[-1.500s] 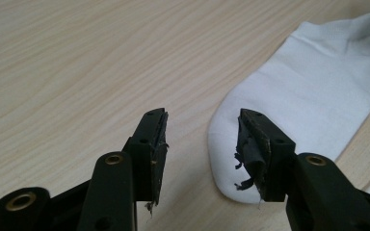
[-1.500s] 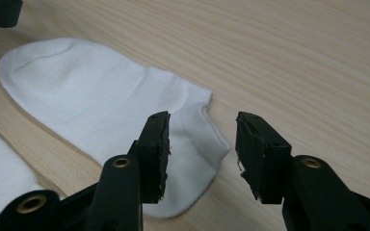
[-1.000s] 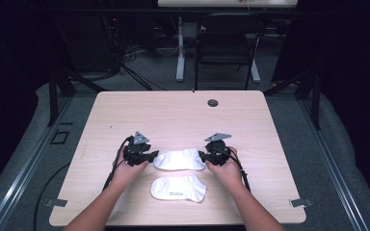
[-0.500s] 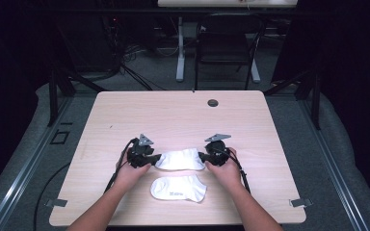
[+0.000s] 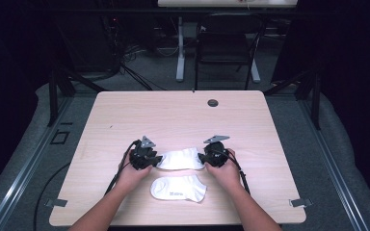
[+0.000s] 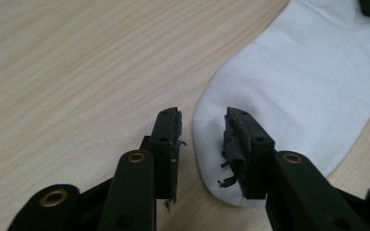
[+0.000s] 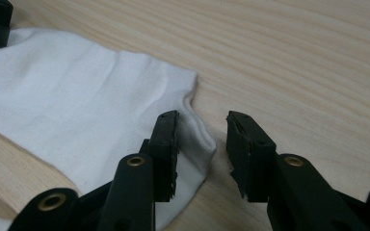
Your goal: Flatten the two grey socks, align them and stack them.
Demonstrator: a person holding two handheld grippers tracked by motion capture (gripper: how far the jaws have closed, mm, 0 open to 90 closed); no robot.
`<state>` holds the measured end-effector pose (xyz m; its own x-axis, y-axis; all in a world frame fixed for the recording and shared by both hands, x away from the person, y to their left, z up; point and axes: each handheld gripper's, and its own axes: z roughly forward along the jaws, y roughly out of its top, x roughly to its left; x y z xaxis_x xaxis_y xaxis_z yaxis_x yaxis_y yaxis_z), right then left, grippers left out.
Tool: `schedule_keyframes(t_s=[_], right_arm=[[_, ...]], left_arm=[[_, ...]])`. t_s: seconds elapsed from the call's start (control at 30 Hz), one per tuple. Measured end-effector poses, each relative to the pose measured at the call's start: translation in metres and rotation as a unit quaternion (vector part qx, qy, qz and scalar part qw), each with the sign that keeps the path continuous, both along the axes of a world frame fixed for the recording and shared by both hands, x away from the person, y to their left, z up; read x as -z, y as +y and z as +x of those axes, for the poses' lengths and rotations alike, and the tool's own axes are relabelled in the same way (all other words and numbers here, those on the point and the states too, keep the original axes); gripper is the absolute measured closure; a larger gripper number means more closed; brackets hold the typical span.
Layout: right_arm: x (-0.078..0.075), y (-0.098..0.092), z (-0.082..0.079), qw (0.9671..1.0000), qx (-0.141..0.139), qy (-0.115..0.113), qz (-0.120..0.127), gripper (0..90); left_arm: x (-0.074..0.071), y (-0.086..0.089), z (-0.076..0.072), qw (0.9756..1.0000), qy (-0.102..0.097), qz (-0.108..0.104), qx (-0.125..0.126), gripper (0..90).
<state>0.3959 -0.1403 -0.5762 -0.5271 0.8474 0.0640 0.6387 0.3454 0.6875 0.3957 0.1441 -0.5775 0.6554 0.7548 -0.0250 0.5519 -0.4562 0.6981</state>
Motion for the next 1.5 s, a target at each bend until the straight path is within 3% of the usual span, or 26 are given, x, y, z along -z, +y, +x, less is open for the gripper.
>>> schedule_keyframes(t_s=[0.13,0.5,0.77,1.03,1.13,1.5], right_arm=[[0.000,0.002,-0.001,1.0000,-0.005,-0.003,-0.003,69.9],[-0.001,0.007,-0.005,0.9998,-0.016,-0.008,-0.009,85.1],[-0.006,0.006,-0.008,0.9998,-0.020,-0.010,-0.004,85.8],[-0.013,0.007,-0.011,0.9996,-0.021,-0.018,0.010,85.8],[-0.016,0.007,-0.012,0.9995,-0.024,-0.018,0.014,85.8],[-0.037,0.009,-0.022,0.9985,-0.040,-0.032,0.020,85.8]], left_arm=[[0.004,0.002,-0.002,0.9997,-0.013,-0.019,-0.003,70.0],[0.003,-0.001,-0.005,0.9998,-0.004,-0.020,0.007,85.7],[-0.001,-0.001,-0.005,0.9998,0.002,-0.021,0.004,87.6],[-0.009,0.003,-0.008,0.9994,-0.009,-0.034,-0.001,87.7],[-0.014,0.003,-0.010,0.9996,-0.013,-0.025,0.003,87.7],[-0.031,0.007,-0.020,0.9993,-0.023,-0.027,0.013,87.6]])
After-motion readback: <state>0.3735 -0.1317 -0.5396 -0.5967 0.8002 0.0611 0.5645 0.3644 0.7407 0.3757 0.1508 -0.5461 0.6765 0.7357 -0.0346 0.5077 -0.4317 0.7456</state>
